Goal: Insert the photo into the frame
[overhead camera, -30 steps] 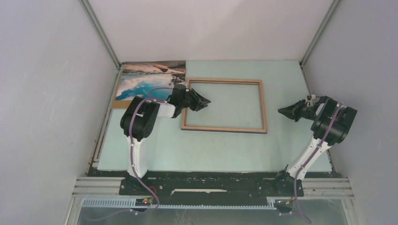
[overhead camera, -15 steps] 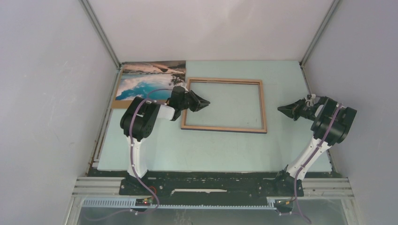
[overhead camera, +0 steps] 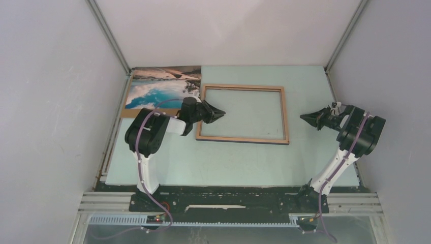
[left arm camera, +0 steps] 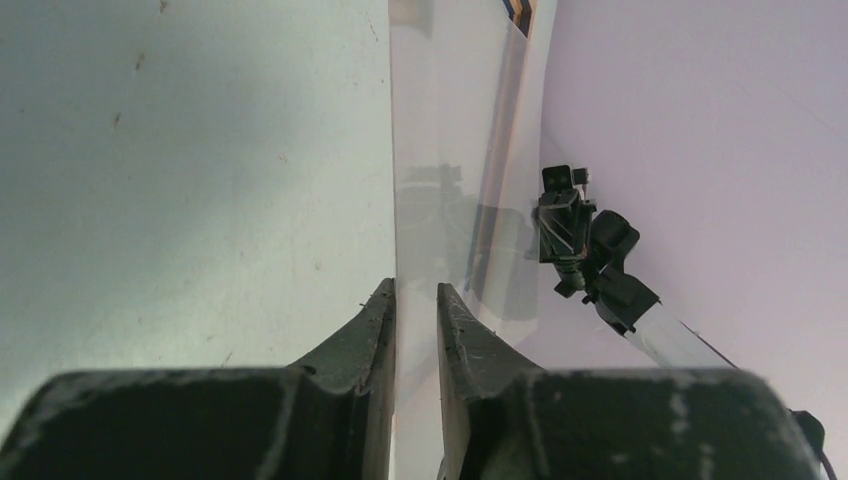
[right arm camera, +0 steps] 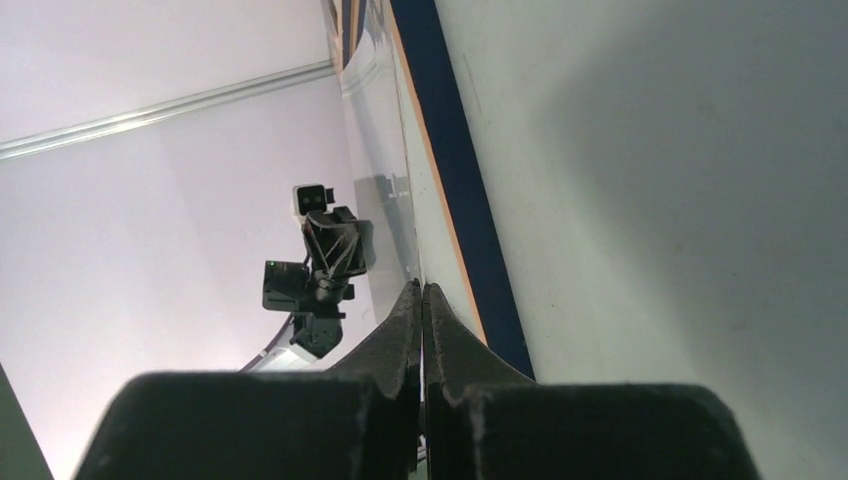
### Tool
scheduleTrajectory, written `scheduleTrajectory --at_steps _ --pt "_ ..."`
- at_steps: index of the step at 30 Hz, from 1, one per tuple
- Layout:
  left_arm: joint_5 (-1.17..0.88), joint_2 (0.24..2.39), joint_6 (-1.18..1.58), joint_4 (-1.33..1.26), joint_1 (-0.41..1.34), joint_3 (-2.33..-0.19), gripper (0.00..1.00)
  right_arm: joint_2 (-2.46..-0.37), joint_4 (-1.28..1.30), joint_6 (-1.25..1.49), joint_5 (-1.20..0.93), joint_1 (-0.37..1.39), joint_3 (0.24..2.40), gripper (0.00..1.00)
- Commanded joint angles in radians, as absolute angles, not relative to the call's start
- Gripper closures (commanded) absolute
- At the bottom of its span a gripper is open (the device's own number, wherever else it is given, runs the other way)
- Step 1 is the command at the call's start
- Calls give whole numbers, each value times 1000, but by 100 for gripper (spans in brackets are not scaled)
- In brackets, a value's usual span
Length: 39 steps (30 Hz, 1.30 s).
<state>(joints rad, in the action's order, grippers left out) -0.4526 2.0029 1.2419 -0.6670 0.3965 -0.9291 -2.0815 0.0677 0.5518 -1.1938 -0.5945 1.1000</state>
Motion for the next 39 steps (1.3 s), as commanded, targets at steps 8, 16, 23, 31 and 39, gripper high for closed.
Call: scheduleTrajectory --at_steps 8,16,23,31,39 --pt "-481 1855 1254 -699 339 -830 87 -2060 -14 617 -1231 -502 1099 100" --pt "-479 1805 1192 -623 291 -793 89 -2076 -107 689 -1236 -461 1099 100" --pt "-472 1779 1127 -549 268 -788 94 -2102 -211 760 -1244 -413 1099 100" --pt "-450 1716 996 -378 241 -832 98 -2103 -267 792 -1245 -388 1100 100" --pt "-443 1727 994 -354 233 -860 100 -2107 -304 813 -1237 -376 1101 100"
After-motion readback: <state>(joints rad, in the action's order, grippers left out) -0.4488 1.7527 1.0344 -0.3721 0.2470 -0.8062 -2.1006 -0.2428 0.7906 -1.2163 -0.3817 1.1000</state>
